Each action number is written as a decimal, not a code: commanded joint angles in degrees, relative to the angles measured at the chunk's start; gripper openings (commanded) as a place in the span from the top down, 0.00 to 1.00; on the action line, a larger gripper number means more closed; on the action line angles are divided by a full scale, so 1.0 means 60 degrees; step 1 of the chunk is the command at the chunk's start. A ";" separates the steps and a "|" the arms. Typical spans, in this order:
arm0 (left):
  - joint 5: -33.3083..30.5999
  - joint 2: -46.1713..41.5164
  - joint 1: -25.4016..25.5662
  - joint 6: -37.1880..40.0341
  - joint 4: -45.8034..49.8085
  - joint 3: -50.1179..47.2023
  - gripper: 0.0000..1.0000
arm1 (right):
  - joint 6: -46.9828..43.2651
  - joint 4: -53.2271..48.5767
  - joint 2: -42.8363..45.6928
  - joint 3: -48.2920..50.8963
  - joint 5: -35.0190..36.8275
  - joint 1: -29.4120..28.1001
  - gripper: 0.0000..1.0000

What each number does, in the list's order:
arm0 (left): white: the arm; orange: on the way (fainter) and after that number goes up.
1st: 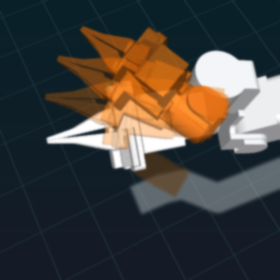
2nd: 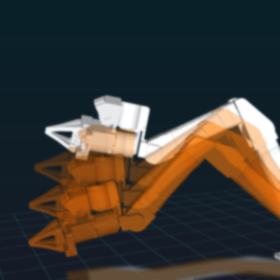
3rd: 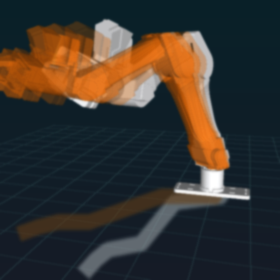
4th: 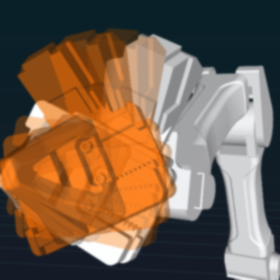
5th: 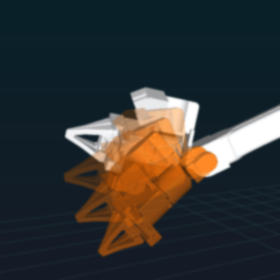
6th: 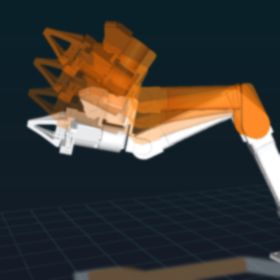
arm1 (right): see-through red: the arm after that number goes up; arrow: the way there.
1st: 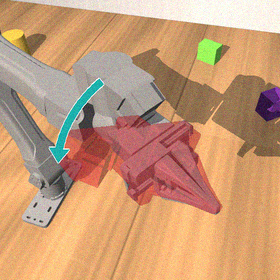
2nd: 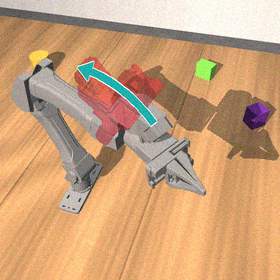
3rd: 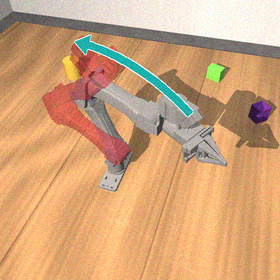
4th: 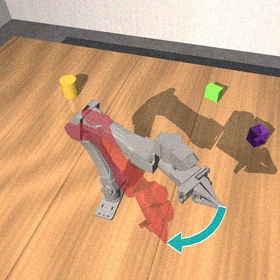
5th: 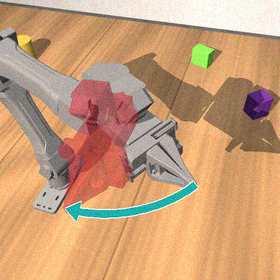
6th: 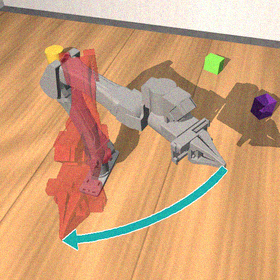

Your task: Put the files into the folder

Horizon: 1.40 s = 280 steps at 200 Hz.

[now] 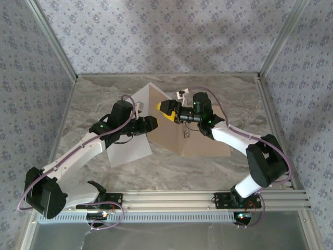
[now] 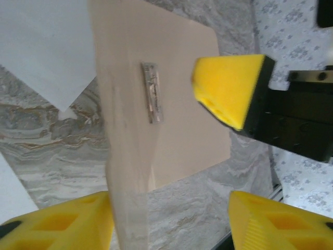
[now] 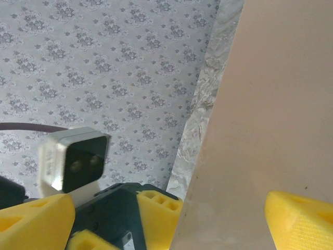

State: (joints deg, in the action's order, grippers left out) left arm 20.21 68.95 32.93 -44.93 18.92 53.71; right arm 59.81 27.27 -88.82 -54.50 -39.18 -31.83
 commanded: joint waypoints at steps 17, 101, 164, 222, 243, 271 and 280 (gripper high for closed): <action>0.0236 0.0209 -0.0248 0.0163 -0.0337 -0.0305 0.50 | 0.0010 0.0034 0.0247 0.0311 0.0004 0.0237 0.05; 0.1510 0.0348 -0.1341 0.1284 -0.0635 -0.0903 0.81 | -0.0649 -0.1048 0.1247 0.0837 -0.0376 0.1125 0.05; 0.3270 0.0522 -0.2067 0.1555 -0.2045 -0.1596 0.93 | -0.1189 -0.2023 0.2085 0.1182 -0.0778 0.1961 0.04; 0.3574 0.1374 -0.2090 0.1219 -0.3135 -0.1904 0.97 | -0.1298 -0.2389 0.2770 0.1558 -0.1188 0.2804 0.03; 0.3708 0.1703 -0.1979 0.0873 -0.3840 -0.2049 0.97 | -0.1329 -0.2484 0.2958 0.1649 -0.1263 0.3018 0.03; 0.2845 0.1897 -0.1593 0.0801 -0.3495 -0.1862 0.98 | -0.1448 -0.2749 0.3189 0.1713 -0.1300 0.3180 0.03; 0.2565 0.1905 -0.1466 0.0567 -0.3611 -0.1953 0.98 | -0.1486 -0.2835 0.3257 0.1729 -0.1282 0.3224 0.03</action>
State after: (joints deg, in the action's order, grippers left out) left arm 38.65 80.07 22.13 -39.40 -0.40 41.82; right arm 52.80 12.73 -71.24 -44.82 -45.45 -13.19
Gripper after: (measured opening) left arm 0.044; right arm 0.969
